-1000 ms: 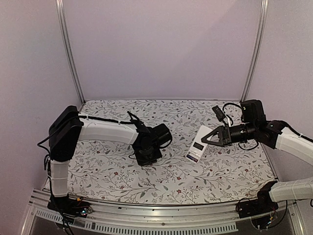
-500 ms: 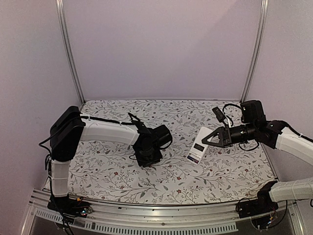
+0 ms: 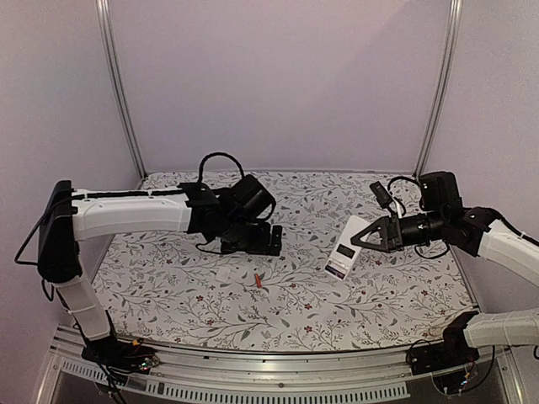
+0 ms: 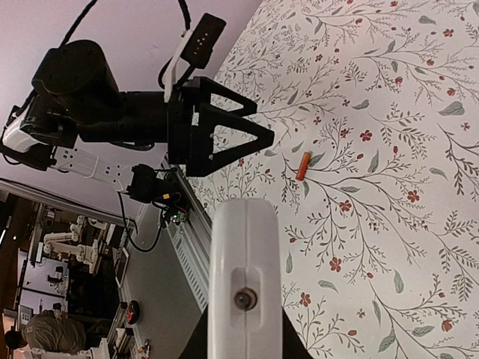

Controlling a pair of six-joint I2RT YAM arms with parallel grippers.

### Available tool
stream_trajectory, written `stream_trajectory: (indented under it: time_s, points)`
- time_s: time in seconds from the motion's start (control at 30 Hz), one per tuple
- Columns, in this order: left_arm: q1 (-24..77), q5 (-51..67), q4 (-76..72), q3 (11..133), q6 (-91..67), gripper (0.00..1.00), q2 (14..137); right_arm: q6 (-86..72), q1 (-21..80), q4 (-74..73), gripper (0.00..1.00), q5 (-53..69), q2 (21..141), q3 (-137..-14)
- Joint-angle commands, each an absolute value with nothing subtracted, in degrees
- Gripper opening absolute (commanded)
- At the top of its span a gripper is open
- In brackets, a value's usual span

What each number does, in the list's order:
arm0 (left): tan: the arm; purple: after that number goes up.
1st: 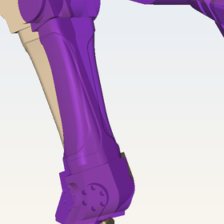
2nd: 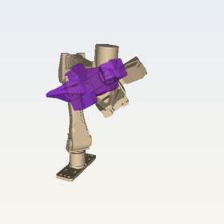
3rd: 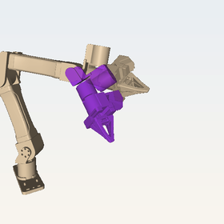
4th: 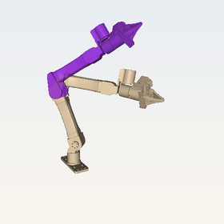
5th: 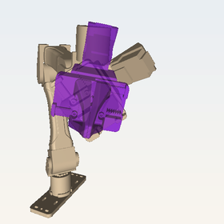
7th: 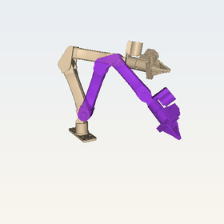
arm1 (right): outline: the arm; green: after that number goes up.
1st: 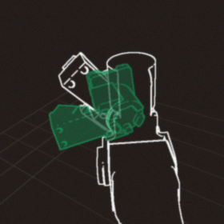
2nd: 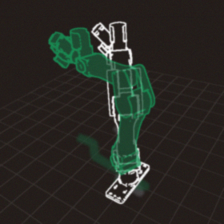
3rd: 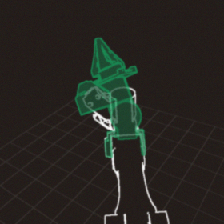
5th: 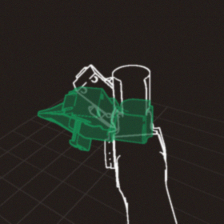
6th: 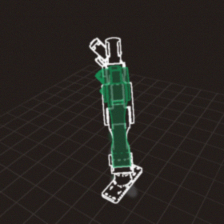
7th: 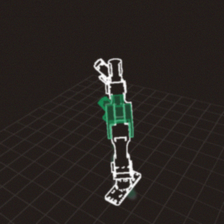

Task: Load the batteries into the remote control
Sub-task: Pick up the battery from the center of the board.

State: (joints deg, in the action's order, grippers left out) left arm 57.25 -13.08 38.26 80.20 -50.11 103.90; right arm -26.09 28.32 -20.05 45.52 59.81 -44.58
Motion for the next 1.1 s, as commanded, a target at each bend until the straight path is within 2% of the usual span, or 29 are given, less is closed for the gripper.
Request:
stream_trajectory:
  time_s: [0.0, 0.1, 0.37, 0.57, 0.8, 1.07]
  points:
    - [51.96, -5.4, 28.47, 74.84, -25.7, 1.0, 97.79, -25.99, 27.53, -21.01, 0.0, 45.19, 57.38, -44.8]
    - [49.25, -1.66, 27.52, 74.83, -15.33, 1.0, 96.43, -26.2, 27.27, -21.34, 0.0, 45.23, 56.38, -44.2]
    - [48.98, -4.15, 23.34, 70.04, 15.33, 1.0, 94.55, -25.69, 26.68, -22.29, 0.0, 45.63, 55.75, -43.68]
    - [46.01, 8.39, 16.23, 59.45, 41.37, 1.0, 93.44, -24.93, 26.37, -22.24, 0.0, 46.27, 56.32, -43.94]
    - [43.84, 20.21, 24.79, 65.25, 51.27, 1.0, 100.35, -25.09, 26.28, -21.58, 0.0, 46.58, 56.69, -43.86]
    - [45.34, 18.71, 30.0, 70.29, 58.96, 0.99, 106.24, -25.64, 26.2, -21.4, 0.0, 46.41, 56.44, -43.09]
